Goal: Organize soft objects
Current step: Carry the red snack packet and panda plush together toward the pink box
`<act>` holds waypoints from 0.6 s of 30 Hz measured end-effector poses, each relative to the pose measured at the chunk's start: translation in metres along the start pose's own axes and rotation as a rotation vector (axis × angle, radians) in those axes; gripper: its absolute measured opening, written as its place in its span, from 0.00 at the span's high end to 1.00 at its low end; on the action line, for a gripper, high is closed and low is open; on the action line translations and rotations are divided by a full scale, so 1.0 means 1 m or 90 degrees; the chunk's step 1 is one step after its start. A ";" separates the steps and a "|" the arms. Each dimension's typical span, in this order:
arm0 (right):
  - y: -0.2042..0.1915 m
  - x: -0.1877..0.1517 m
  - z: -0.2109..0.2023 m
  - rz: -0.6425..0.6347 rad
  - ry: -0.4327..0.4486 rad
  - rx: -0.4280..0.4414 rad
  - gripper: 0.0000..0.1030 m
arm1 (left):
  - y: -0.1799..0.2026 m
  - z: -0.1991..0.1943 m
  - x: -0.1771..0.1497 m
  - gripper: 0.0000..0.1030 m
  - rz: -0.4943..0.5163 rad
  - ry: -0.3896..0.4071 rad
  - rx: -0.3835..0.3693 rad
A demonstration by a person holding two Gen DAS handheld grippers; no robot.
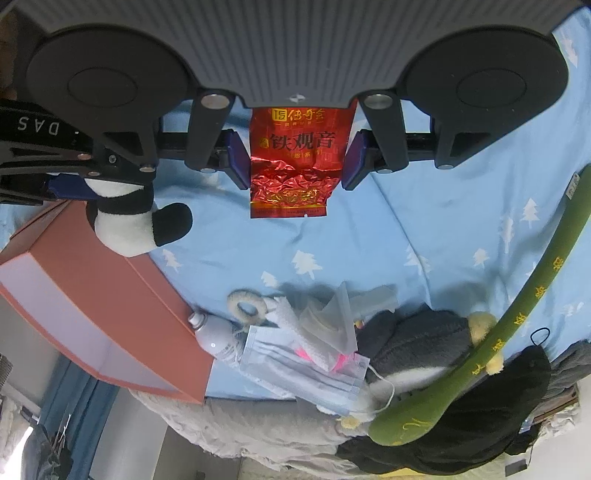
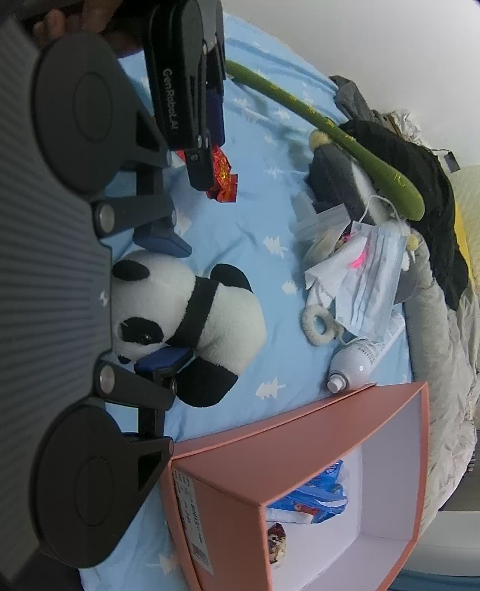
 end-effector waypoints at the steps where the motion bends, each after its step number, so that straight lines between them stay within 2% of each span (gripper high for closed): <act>1: 0.000 0.001 -0.001 -0.002 0.003 0.000 0.46 | 0.000 0.000 0.000 0.42 -0.002 0.001 0.001; 10: -0.004 0.004 -0.007 -0.009 0.009 0.009 0.46 | 0.000 -0.010 0.005 0.42 -0.025 0.015 0.000; 18: -0.012 0.033 -0.037 -0.027 0.052 0.023 0.46 | 0.010 -0.047 0.042 0.42 -0.037 0.065 -0.011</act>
Point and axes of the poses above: each gripper's, at about its wrist camera, not at the fingertips, and z roughly the way its jaws point, y to its right, x to its top, the point moved 1 cm from there along z, roughly the way its jaws point, and after that the axes turned 5 degrees about x, right-handed, at the moved point
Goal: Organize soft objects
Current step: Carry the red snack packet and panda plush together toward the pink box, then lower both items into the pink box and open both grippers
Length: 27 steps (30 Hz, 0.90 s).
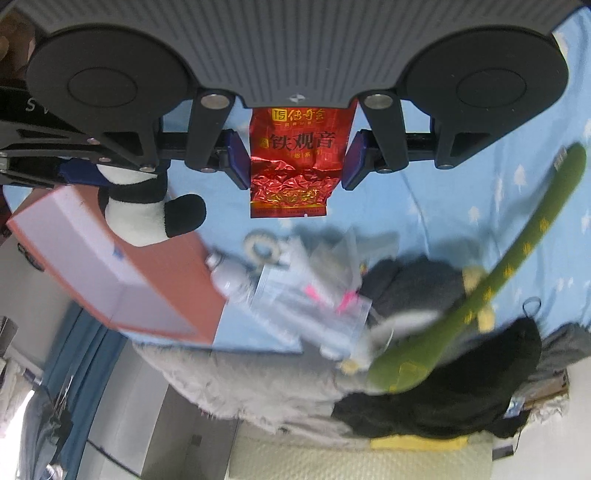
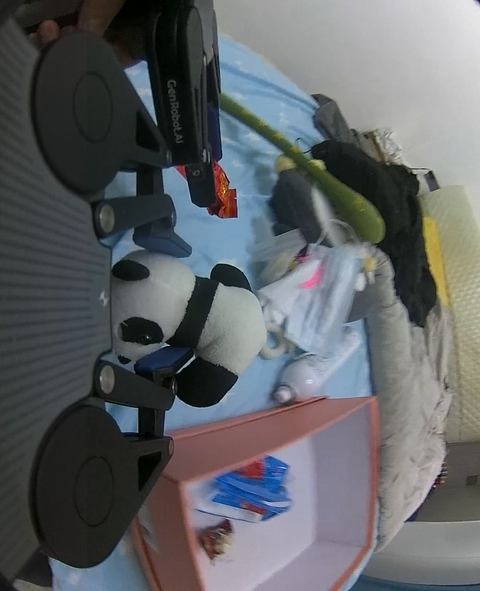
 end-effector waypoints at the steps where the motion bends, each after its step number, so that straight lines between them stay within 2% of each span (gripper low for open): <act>1: 0.000 0.005 -0.004 -0.001 0.006 0.000 0.46 | 0.003 -0.004 0.006 0.42 -0.001 0.006 -0.002; 8: 0.007 0.042 -0.040 -0.003 0.049 0.003 0.46 | 0.029 -0.030 0.044 0.42 -0.011 0.039 -0.026; 15: 0.027 0.070 -0.066 0.005 0.081 -0.010 0.46 | 0.067 -0.039 0.074 0.42 -0.005 0.057 -0.059; 22: 0.069 0.087 -0.076 0.035 0.088 -0.040 0.46 | 0.113 -0.022 0.103 0.42 0.010 0.056 -0.103; 27: 0.108 0.091 -0.070 0.067 0.071 -0.073 0.46 | 0.151 0.012 0.118 0.42 0.030 0.033 -0.131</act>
Point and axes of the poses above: each gripper's, at about its wrist camera, not at the fingertips, and z roughly the way its jaws point, y to its right, x to its top, the point moved 1 cm from there along z, roughly the way its jaws point, and after that the axes turned 5 degrees about x, right-handed, at the moved point
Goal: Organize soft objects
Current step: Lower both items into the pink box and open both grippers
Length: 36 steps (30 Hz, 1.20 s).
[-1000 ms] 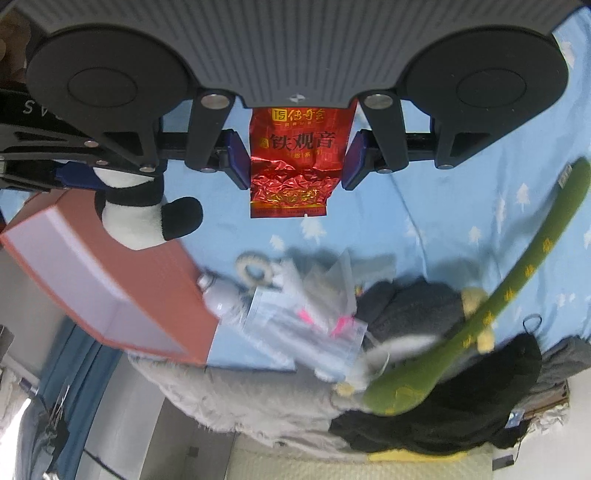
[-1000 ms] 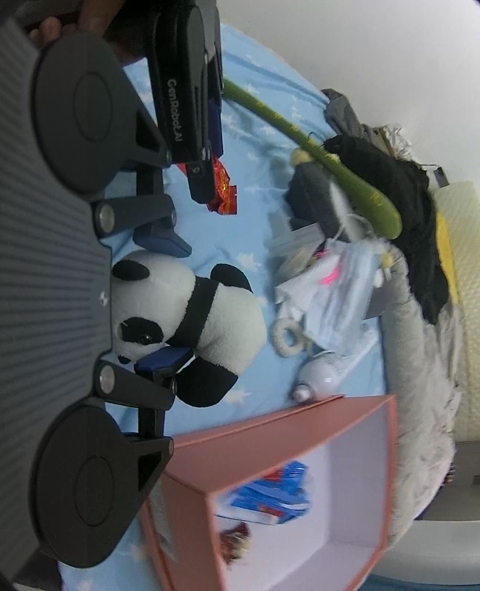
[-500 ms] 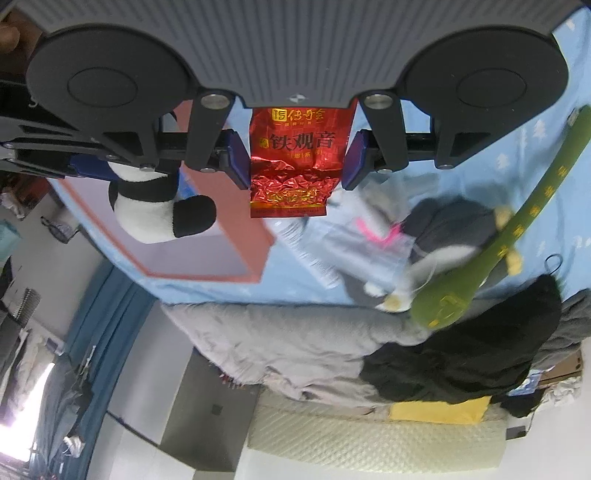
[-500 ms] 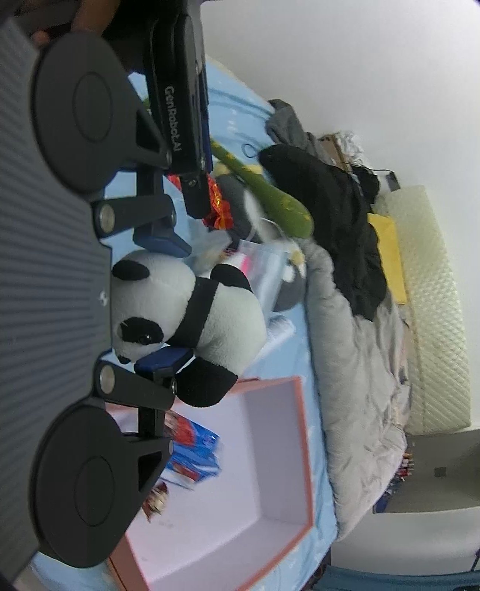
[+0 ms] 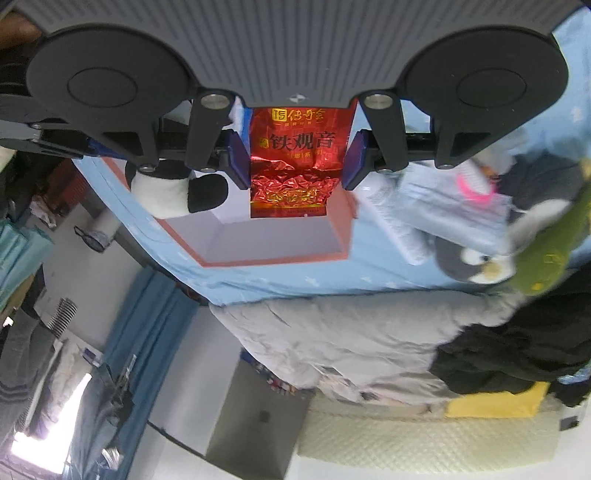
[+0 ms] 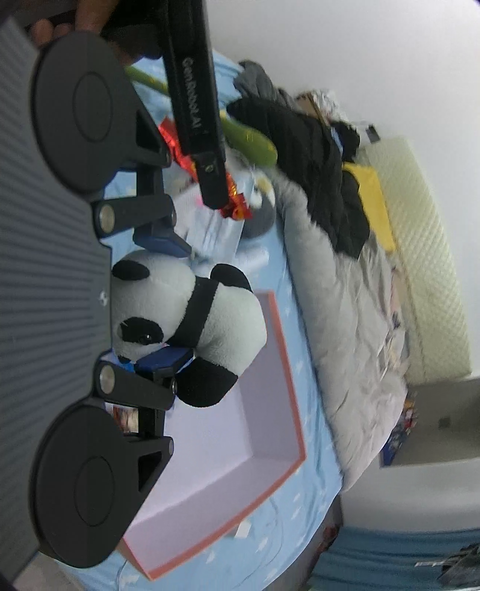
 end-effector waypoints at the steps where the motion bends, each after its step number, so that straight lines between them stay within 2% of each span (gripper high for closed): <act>1: 0.007 0.001 0.003 0.007 -0.005 -0.006 0.46 | 0.006 0.011 0.002 0.42 0.002 -0.009 -0.009; 12: 0.090 0.003 0.052 0.076 -0.076 -0.067 0.46 | 0.053 0.125 0.006 0.42 0.028 -0.117 -0.063; 20: 0.135 -0.006 0.091 0.116 -0.125 -0.092 0.45 | 0.067 0.181 -0.001 0.42 0.037 -0.174 -0.067; 23: 0.143 -0.008 0.097 0.125 -0.129 -0.099 0.45 | 0.069 0.190 -0.002 0.42 0.041 -0.181 -0.069; 25: 0.147 -0.009 0.099 0.129 -0.132 -0.107 0.43 | 0.070 0.190 -0.002 0.37 0.041 -0.180 -0.078; 26: 0.149 -0.010 0.099 0.135 -0.135 -0.110 0.42 | 0.071 0.190 -0.002 0.32 0.039 -0.182 -0.078; 27: 0.151 -0.010 0.098 0.138 -0.139 -0.112 0.42 | 0.071 0.190 -0.003 0.32 0.037 -0.180 -0.077; 30: 0.152 -0.010 0.094 0.132 -0.140 -0.119 0.37 | 0.072 0.179 -0.004 0.32 0.040 -0.175 -0.077; 36: 0.137 -0.008 0.066 0.121 -0.108 -0.110 0.37 | 0.066 0.139 -0.002 0.32 0.034 -0.136 -0.071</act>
Point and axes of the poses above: each gripper's, at about its wrist camera, not at the fingertips, and z roughly the way its jaws point, y to its right, x to its top, the point moved 1 cm from there along z, roughly the way its jaws point, and after that the axes turned 5 degrees about x, right-handed, at the moved point
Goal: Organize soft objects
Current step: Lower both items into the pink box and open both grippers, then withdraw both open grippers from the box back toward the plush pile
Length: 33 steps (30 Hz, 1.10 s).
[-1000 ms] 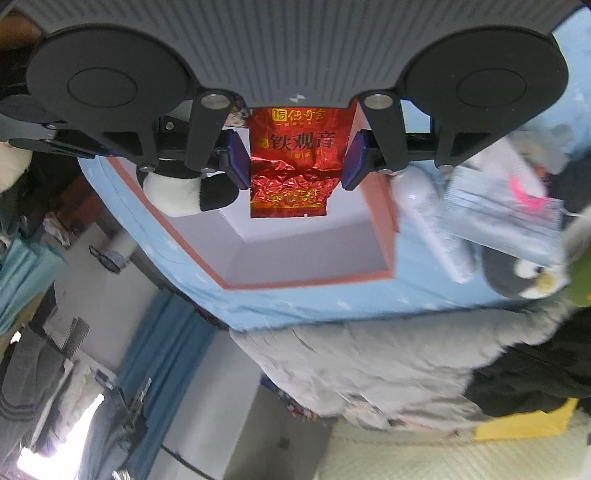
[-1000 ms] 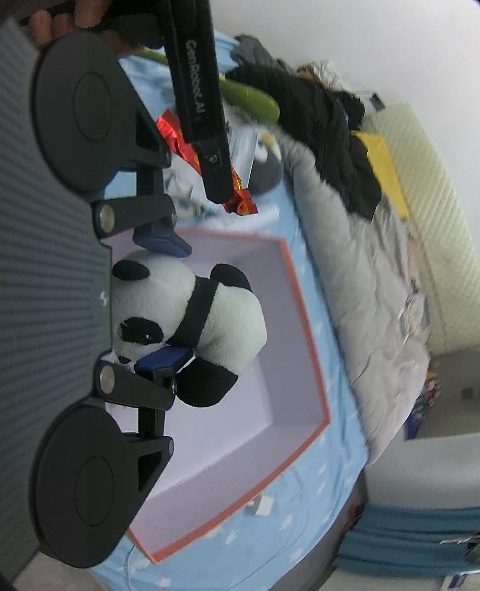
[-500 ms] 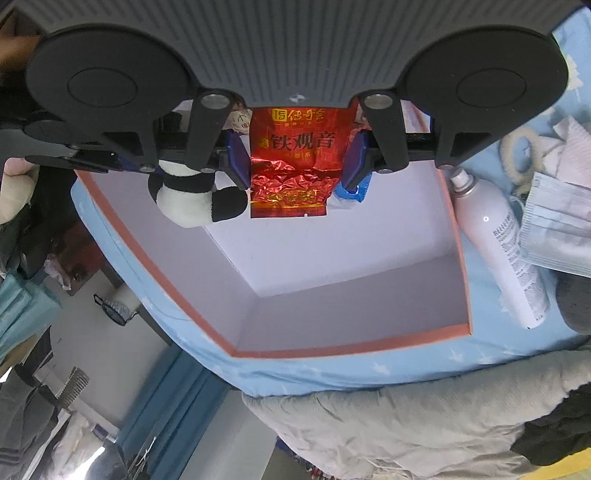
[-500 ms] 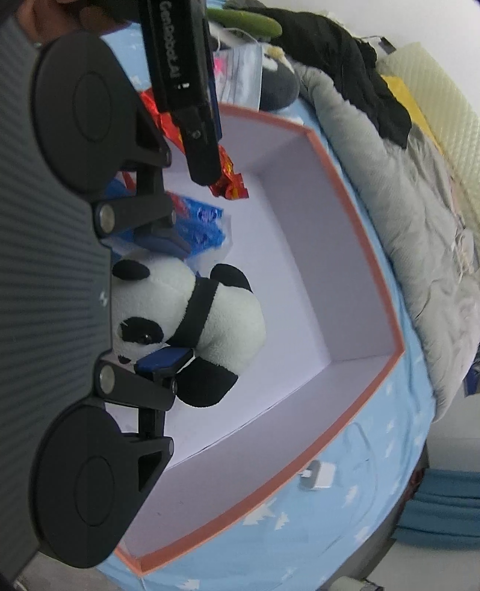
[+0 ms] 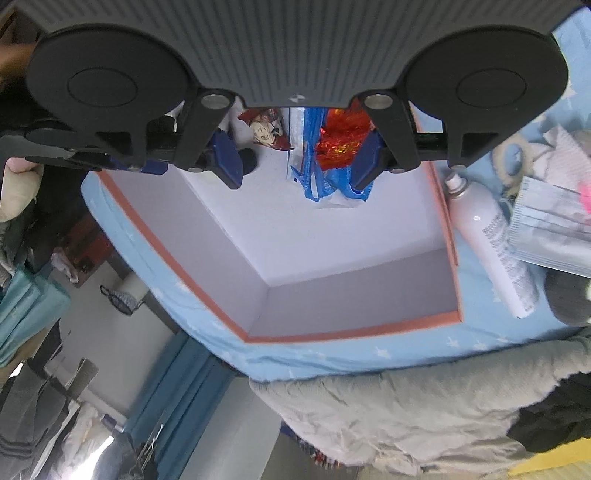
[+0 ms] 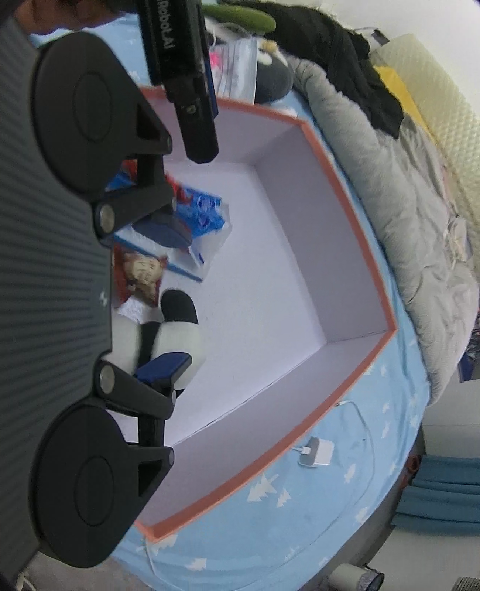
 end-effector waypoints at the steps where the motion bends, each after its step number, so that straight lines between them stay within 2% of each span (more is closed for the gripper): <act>1: -0.003 -0.002 -0.006 0.000 0.006 0.004 0.37 | 0.000 -0.008 -0.002 0.32 0.000 0.007 0.002; 15: -0.065 -0.039 -0.092 -0.038 0.084 0.049 0.37 | -0.030 -0.141 -0.046 0.32 -0.016 0.097 0.025; 23: -0.099 -0.075 -0.128 -0.055 0.106 0.080 0.37 | -0.054 -0.207 -0.089 0.32 -0.043 0.139 0.054; 33: -0.133 -0.117 -0.159 -0.087 0.123 0.131 0.37 | -0.076 -0.266 -0.148 0.32 -0.073 0.174 0.096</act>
Point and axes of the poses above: each gripper's, at about its wrist camera, not at the fingertips, and z roughly the way its jaws point, y to its right, x to its top, the point moved 1 cm from there along z, roughly the way its jaws point, and after that the axes turned 5 degrees about x, right-handed, at the moved point
